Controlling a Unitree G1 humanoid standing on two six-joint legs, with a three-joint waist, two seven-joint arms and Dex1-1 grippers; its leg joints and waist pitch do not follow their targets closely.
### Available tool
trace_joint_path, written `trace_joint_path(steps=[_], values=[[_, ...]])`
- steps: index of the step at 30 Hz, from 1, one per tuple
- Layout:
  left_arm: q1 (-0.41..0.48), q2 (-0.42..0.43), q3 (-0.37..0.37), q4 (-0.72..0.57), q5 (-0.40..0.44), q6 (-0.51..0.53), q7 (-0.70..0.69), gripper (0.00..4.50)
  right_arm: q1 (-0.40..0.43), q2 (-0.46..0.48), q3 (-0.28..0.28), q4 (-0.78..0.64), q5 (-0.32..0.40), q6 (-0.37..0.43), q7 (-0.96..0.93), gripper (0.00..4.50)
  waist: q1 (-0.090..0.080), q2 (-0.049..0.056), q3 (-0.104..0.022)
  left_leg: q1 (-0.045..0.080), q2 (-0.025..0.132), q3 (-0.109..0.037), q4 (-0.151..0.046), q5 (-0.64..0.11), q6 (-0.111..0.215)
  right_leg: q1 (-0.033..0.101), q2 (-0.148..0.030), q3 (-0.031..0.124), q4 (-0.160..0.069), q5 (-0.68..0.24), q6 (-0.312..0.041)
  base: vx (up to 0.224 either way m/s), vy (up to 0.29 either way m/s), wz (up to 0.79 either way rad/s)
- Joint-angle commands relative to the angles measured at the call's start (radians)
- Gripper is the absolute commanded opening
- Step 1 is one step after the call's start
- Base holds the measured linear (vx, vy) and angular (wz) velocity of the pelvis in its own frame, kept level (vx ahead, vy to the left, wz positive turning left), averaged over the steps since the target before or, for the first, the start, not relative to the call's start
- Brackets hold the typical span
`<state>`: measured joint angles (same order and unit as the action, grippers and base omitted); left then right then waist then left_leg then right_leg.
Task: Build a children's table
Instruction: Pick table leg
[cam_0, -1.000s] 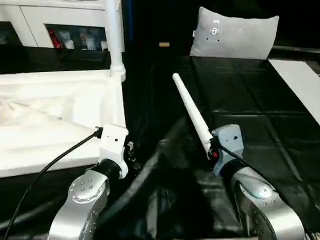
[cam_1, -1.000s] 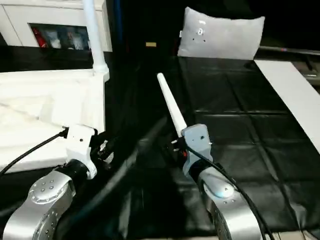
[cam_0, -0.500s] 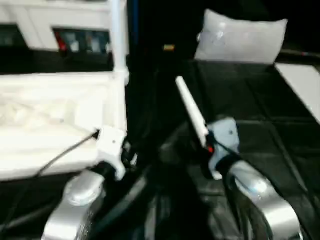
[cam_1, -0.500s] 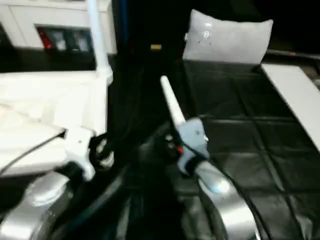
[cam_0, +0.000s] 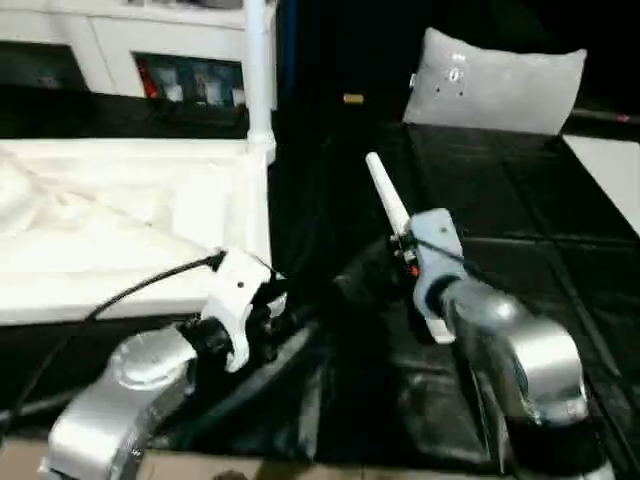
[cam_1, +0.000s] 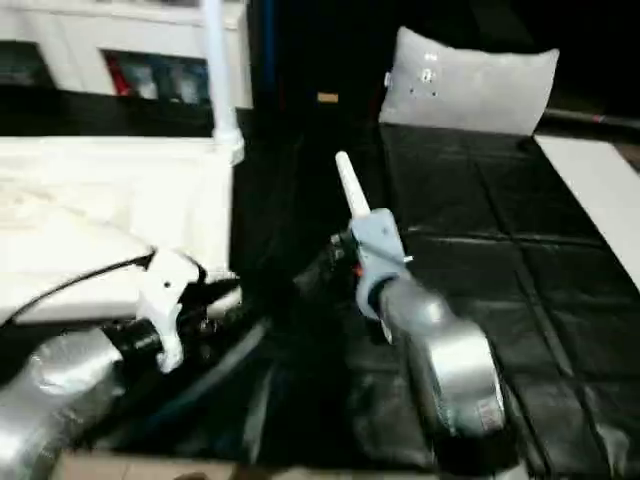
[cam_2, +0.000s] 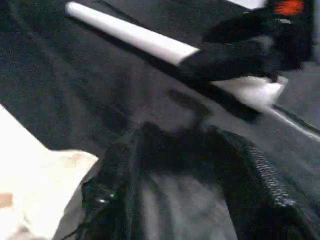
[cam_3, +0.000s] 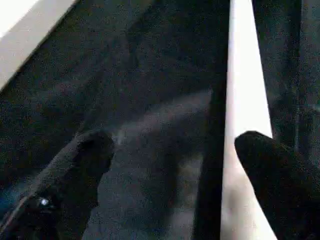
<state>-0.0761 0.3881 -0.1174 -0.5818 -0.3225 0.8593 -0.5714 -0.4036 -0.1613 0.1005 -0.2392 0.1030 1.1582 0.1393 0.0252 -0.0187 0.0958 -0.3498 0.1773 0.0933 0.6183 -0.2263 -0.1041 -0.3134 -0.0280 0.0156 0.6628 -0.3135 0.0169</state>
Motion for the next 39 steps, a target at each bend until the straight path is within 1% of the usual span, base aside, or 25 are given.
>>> trace_joint_path(steps=[1, 2, 3, 4, 5, 7, 8, 9, 11, 12, 13, 14, 16, 17, 19, 23, 24, 25, 27, 32, 34, 35, 36, 37, 39], values=[[-0.018, 0.011, -0.004, -0.031, -0.036, 0.036, -0.031, 2.88, -0.02, -0.012, -0.031, 0.043, -0.009, 0.049, -0.003, 4.5, 0.0, 0.013, -0.038, 0.019, 0.023, 0.019, -0.085, -0.143, -0.077, 0.013, -0.07, 0.026, -0.088, 0.002, -0.171, -0.131, -0.007, 0.03], [-0.027, 0.028, -0.001, -0.04, -0.054, 0.053, -0.048, 2.98, -0.046, -0.02, -0.036, 0.082, -0.013, 0.062, -0.002, 4.5, 0.0, 0.013, -0.038, 0.019, 0.023, 0.019, -0.085, -0.143, -0.077, 0.013, -0.07, 0.026, -0.088, 0.002, -0.171, -0.117, -0.012, 0.03], [-0.033, 0.046, 0.0, -0.049, -0.071, 0.068, -0.066, 3.16, -0.072, -0.024, -0.043, 0.123, -0.013, 0.066, -0.002, 4.5, 0.003, 0.009, -0.043, 0.018, 0.02, 0.024, -0.088, -0.153, -0.074, 0.008, -0.071, 0.027, -0.093, -0.062, -0.173, -0.095, -0.014, 0.0], [-0.034, 0.061, -0.003, -0.056, -0.078, 0.075, -0.078, 3.16, -0.094, -0.027, -0.05, 0.161, -0.018, 0.052, -0.009, 4.5, 0.005, 0.011, -0.044, 0.016, 0.02, 0.025, -0.088, -0.149, -0.075, 0.006, -0.072, 0.027, -0.094, -0.074, -0.171, -0.095, -0.014, 0.0], [-0.037, 0.078, -0.006, -0.064, -0.085, 0.084, -0.09, 3.33, -0.122, -0.031, -0.056, 0.206, -0.021, 0.039, -0.015, 4.5, 0.007, 0.013, -0.046, 0.014, 0.019, 0.029, -0.088, -0.143, -0.075, 0.001, -0.071, 0.028, -0.095, -0.08, -0.168, -0.078, -0.014, -0.01], [-0.041, 0.096, -0.01, -0.072, -0.092, 0.093, -0.101, 3.42, -0.168, -0.044, -0.055, 0.283, -0.028, 0.01, -0.016, 4.5, 0.007, 0.01, -0.054, 0.003, 0.019, 0.032, -0.088, -0.106, -0.077, 0.003, -0.068, 0.028, -0.091, -0.048, -0.163, -0.07, -0.011, -0.02], [-0.043, 0.104, -0.013, -0.073, -0.091, 0.094, -0.104, 3.52, -0.194, -0.054, -0.053, 0.333, -0.03, -0.009, -0.009, 4.5, 0.009, 0.019, -0.053, 0.003, 0.021, 0.037, -0.086, -0.093, -0.085, -0.011, -0.062, 0.024, -0.087, 0.011, -0.165, -0.06, -0.008, -0.01], [-0.046, 0.114, -0.018, -0.074, -0.085, 0.093, -0.105, 3.61, -0.22, -0.059, -0.058, 0.381, -0.029, -0.025, -0.002, 4.5, 0.007, 0.017, -0.052, 0.001, 0.021, 0.038, -0.087, -0.107, -0.087, -0.012, -0.061, 0.024, -0.087, 0.007, -0.166, 0.0, 0.0, 0.0], [-0.053, 0.121, -0.02, -0.075, -0.088, 0.102, -0.105, 3.76, -0.244, -0.067, -0.061, 0.425, -0.023, -0.026, 0.016, 4.5, 0.009, 0.013, -0.057, -0.003, 0.021, 0.041, -0.085, -0.106, -0.088, -0.011, -0.061, 0.026, -0.085, 0.012, -0.164, 0.0, 0.0, 0.0], [-0.055, 0.129, -0.019, -0.079, -0.094, 0.107, -0.108, 3.83, -0.26, -0.076, -0.058, 0.46, -0.022, -0.036, 0.03, 4.5, 0.011, 0.014, -0.062, -0.006, 0.022, 0.042, -0.083, -0.069, -0.084, -0.011, -0.059, 0.024, -0.08, 0.073, -0.166, 0.0, 0.0, 0.0], [-0.053, 0.14, -0.016, -0.086, -0.105, 0.114, -0.112, 3.9, -0.281, -0.082, -0.069, 0.515, -0.006, -0.047, 0.056, 4.5, 0.012, 0.014, -0.061, -0.01, 0.021, 0.043, -0.083, -0.054, -0.086, -0.013, -0.056, 0.022, -0.077, 0.113, -0.17, 0.0, 0.0, 0.0], [-0.052, 0.142, -0.015, -0.087, -0.106, 0.115, -0.112, 3.9, -0.283, -0.082, -0.07, 0.52, -0.005, -0.048, 0.058, 4.5, 0.013, 0.013, -0.062, -0.011, 0.02, 0.043, -0.082, -0.056, -0.086, -0.012, -0.056, 0.022, -0.077, 0.122, -0.171, 0.0, 0.0, 0.0], [-0.05, 0.164, -0.022, -0.091, -0.099, 0.117, -0.109, 4.17, -0.308, -0.095, -0.066, 0.607, -0.003, -0.067, 0.089, 4.5, 0.014, 0.012, -0.061, -0.013, 0.021, 0.044, -0.082, -0.063, -0.087, -0.013, -0.056, 0.021, -0.077, 0.125, -0.174, 0.0, 0.0, 0.0], [-0.05, 0.166, -0.023, -0.091, -0.097, 0.117, -0.108, 4.25, -0.31, -0.096, -0.065, 0.616, -0.003, -0.069, 0.092, 4.5, 0.015, 0.012, -0.063, -0.014, 0.021, 0.044, -0.082, -0.061, -0.087, -0.012, -0.057, 0.021, -0.076, 0.127, -0.179, 0.0, 0.0, 0.0], [-0.055, 0.168, -0.023, -0.091, -0.099, 0.122, -0.105, 4.44, -0.323, -0.104, -0.057, 0.676, -0.012, -0.098, 0.101, 4.2, 0.019, 0.014, -0.068, -0.016, 0.022, 0.046, -0.08, -0.039, -0.085, -0.01, -0.058, 0.02, -0.073, 0.16, -0.187, 0.0, 0.0, 0.0], [-0.068, 0.184, -0.025, -0.079, -0.097, 0.12, -0.113, 4.5, -0.341, -0.114, -0.05, 0.716, -0.013, -0.103, 0.123, 3.87, 0.025, 0.016, -0.071, -0.017, 0.021, 0.047, -0.079, -0.038, -0.081, -0.009, -0.057, 0.019, -0.073, 0.18, -0.193, 0.0, 0.0, 0.0], [-0.07, 0.191, -0.026, -0.073, -0.099, 0.118, -0.115, 4.5, -0.348, -0.119, -0.045, 0.724, -0.011, -0.096, 0.137, 3.69, 0.027, 0.014, -0.076, -0.022, 0.021, 0.047, -0.077, -0.007, -0.075, -0.005, -0.055, 0.019, -0.068, 0.225, -0.191, 0.0, 0.0, 0.0], [-0.07, 0.191, -0.026, -0.073, -0.099, 0.118, -0.115, 4.5, -0.348, -0.119, -0.045, 0.724, -0.011, -0.096, 0.137, 3.64, 0.027, 0.014, -0.076, -0.022, 0.021, 0.047, -0.077, -0.007, -0.075, -0.005, -0.055, 0.019, -0.068, 0.225, -0.191, 0.0, 0.0, 0.0], [-0.076, 0.197, -0.03, -0.066, -0.1, 0.113, -0.112, 4.5, -0.354, -0.13, -0.037, 0.737, -0.004, -0.083, 0.165, 3.42, 0.031, 0.02, -0.075, -0.023, 0.021, 0.047, -0.076, 0.0, -0.079, -0.009, -0.053, 0.018, -0.066, 0.252, -0.19, 0.0, 0.0, 0.0], [-0.082, 0.198, -0.039, -0.061, -0.1, 0.109, -0.112, 4.5, -0.363, -0.139, -0.035, 0.765, 0.006, -0.078, 0.201, 2.99, 0.037, 0.016, -0.074, -0.02, 0.023, 0.049, -0.079, -0.048, -0.083, -0.013, -0.056, 0.018, -0.072, 0.178, -0.197, 0.0, 0.0, 0.0], [-0.084, 0.199, -0.042, -0.063, -0.099, 0.107, -0.106, 4.5, -0.363, -0.145, -0.037, 0.767, 0.008, -0.071, 0.213, 2.83, 0.04, 0.012, -0.078, -0.02, 0.025, 0.05, -0.079, -0.047, -0.083, -0.012, -0.058, 0.018, -0.072, 0.158, -0.199, 0.0, 0.0, 0.0], [-0.085, 0.2, -0.042, -0.063, -0.101, 0.106, -0.105, 4.5, -0.364, -0.148, -0.037, 0.767, 0.008, -0.066, 0.216, 2.83, 0.04, 0.012, -0.078, -0.02, 0.025, 0.05, -0.079, -0.047, -0.083, -0.012, -0.058, 0.018, -0.072, 0.158, -0.199, 0.0, 0.0, 0.0], [-0.088, 0.203, -0.045, -0.057, -0.099, 0.1, -0.108, 4.5, -0.366, -0.15, -0.043, 0.771, 0.009, -0.054, 0.214, 2.65, 0.041, 0.013, -0.079, -0.02, 0.025, 0.051, -0.078, -0.04, -0.083, -0.012, -0.057, 0.018, -0.072, 0.164, -0.197, 0.0, 0.0, 0.0], [-0.09, 0.209, -0.053, -0.048, -0.089, 0.092, -0.108, 4.5, -0.364, -0.15, -0.045, 0.771, 0.009, -0.049, 0.216, 2.55, 0.042, 0.019, -0.08, -0.021, 0.024, 0.049, -0.078, -0.035, -0.086, -0.013, -0.057, 0.018, -0.069, 0.173, -0.197, 0.0, 0.0, 0.0], [-0.095, 0.212, -0.059, -0.041, -0.082, 0.088, -0.107, 4.5, -0.363, -0.152, -0.044, 0.77, 0.008, -0.046, 0.22, 2.42, 0.042, 0.018, -0.081, -0.021, 0.024, 0.05, -0.078, -0.038, -0.087, -0.013, -0.057, 0.018, -0.071, 0.174, -0.195, 0.0, 0.0, 0.0]])
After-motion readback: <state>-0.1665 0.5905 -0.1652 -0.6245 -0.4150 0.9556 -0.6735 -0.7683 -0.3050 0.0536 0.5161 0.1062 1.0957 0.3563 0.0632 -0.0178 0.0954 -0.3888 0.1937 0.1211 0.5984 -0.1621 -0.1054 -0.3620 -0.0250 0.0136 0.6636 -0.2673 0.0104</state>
